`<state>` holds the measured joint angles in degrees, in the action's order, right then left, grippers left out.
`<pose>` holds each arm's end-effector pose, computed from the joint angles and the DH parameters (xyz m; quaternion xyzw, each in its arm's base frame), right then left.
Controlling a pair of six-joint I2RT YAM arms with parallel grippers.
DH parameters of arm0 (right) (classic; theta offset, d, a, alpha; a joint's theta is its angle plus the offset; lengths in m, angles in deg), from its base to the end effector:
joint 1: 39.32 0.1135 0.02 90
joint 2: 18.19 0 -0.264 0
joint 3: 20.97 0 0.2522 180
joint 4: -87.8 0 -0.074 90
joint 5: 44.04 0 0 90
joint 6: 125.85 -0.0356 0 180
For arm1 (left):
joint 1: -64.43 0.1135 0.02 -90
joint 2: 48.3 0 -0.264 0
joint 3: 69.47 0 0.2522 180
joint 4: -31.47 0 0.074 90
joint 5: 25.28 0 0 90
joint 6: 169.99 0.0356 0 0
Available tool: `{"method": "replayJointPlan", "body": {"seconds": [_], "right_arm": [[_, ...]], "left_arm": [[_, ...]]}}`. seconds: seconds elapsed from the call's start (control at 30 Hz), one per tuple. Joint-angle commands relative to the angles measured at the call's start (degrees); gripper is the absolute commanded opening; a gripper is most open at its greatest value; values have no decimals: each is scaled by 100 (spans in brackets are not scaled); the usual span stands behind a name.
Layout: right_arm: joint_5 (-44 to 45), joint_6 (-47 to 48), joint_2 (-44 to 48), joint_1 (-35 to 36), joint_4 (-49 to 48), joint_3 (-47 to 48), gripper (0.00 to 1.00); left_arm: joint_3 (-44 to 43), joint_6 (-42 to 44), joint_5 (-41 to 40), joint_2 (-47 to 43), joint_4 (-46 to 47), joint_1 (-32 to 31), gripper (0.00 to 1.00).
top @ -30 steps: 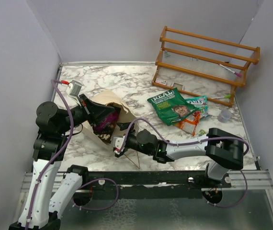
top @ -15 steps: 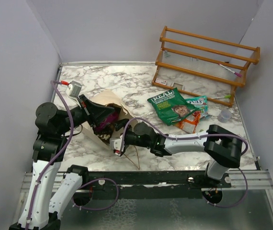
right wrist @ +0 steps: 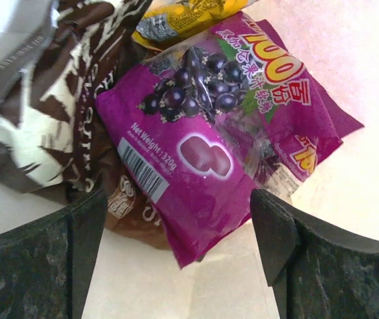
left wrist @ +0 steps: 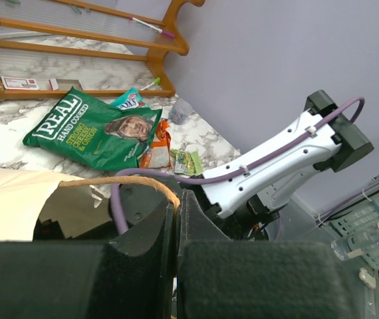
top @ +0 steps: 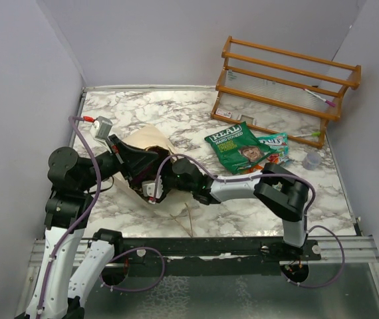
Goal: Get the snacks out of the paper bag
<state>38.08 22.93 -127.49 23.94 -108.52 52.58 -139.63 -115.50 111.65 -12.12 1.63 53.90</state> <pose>0.1824 0.3728 0.1790 -0.7316 0.3598 0.0786 0.5736 0.1074 -0.0464 0.4174 0.1495 0.6730 -0.5123 0.5121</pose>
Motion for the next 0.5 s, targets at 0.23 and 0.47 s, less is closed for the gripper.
{"method": "replayJointPlan", "body": {"seconds": [0.23,0.47], "right_arm": [[932,-82,-842,-34,-770,705,31],[653,-895,-33,-18,-594,322,4]], "left_arm": [[-53,-199,159,-83,248,-11,0],[-72,-48,-135,-76,-55,-9,0]]}}
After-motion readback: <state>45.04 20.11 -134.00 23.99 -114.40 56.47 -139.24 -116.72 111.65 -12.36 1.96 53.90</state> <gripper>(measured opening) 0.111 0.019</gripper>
